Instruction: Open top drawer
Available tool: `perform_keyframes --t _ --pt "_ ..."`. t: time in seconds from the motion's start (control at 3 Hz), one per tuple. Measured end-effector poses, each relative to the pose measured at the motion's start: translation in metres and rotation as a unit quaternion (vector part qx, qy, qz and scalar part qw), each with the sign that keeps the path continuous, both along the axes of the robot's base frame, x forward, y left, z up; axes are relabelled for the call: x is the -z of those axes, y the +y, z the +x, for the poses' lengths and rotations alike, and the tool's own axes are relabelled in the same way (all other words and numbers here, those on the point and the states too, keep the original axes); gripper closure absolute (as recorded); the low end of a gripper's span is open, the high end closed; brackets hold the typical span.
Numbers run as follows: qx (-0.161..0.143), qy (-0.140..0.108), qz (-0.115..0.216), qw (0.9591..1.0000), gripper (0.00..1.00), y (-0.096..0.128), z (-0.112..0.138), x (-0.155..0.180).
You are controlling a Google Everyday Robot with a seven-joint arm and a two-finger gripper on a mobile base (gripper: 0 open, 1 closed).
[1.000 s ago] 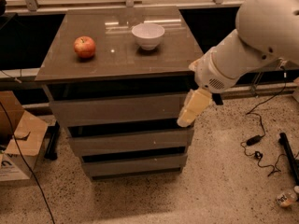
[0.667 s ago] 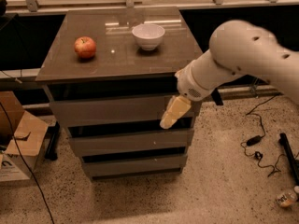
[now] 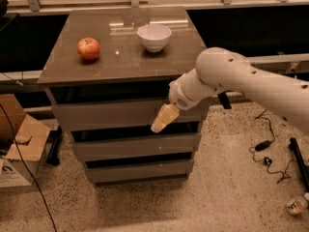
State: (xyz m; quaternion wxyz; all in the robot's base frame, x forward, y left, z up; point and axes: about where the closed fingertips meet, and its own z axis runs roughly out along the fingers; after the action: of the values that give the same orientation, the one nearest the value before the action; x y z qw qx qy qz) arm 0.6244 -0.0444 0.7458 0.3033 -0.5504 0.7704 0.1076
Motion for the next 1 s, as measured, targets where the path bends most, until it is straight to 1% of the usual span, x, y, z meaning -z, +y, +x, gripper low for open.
perform_keyframes --t 0.33,0.67,1.0 --pt "0.004 0.016 0.014 0.9998 0.00 0.008 0.038 0.046" --pt "0.003 0.035 0.017 0.9992 0.00 0.011 0.055 0.075" --pt "-0.010 0.064 0.011 0.9978 0.19 0.016 0.052 0.092"
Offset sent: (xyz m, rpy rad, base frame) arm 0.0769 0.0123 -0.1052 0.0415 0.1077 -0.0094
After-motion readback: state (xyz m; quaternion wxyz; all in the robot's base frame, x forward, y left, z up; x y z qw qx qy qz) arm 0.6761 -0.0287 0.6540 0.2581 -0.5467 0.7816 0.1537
